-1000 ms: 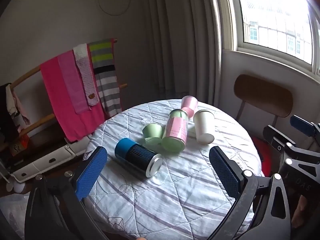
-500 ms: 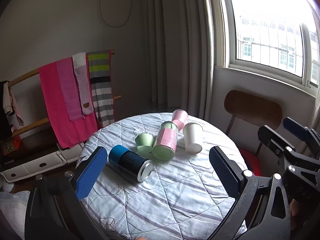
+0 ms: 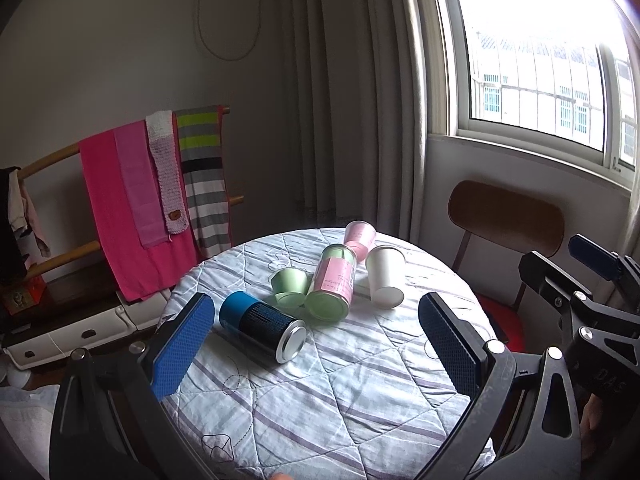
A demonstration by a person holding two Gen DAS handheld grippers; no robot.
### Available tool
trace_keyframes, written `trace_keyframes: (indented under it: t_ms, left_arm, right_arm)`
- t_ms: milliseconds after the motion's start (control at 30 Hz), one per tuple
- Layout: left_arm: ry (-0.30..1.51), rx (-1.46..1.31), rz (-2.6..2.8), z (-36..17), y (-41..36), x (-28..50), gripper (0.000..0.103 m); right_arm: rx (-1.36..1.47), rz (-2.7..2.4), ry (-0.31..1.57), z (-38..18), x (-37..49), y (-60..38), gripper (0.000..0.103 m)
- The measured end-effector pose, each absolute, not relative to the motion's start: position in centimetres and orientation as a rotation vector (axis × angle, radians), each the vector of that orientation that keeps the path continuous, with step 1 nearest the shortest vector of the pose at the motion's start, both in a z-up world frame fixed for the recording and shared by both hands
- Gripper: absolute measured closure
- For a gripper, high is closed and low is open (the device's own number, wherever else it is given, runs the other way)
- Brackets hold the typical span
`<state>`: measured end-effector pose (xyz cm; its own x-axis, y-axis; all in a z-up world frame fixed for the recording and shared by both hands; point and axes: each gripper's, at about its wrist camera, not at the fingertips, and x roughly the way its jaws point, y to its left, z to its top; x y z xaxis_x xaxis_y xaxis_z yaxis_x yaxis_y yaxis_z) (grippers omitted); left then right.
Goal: Flip cup upright
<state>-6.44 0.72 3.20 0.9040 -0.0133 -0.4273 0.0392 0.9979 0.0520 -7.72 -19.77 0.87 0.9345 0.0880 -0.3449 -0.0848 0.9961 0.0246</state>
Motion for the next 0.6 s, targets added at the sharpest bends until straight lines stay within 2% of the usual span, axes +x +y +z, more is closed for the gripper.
trace_keyframes:
  t_ms: [300,600]
  left_arm:
    - [0.488,0.059,-0.039,2.4,1.1,-5.1,0.000]
    - [0.574,0.070,-0.062,0.1,-0.2,0.1,0.000]
  right_arm:
    - [-0.003,0.084,0.390,0.2,-6.8,-20.1,0.017]
    - [-0.009,0.091,0.455,-1.6,-2.4,-21.1,0.017]
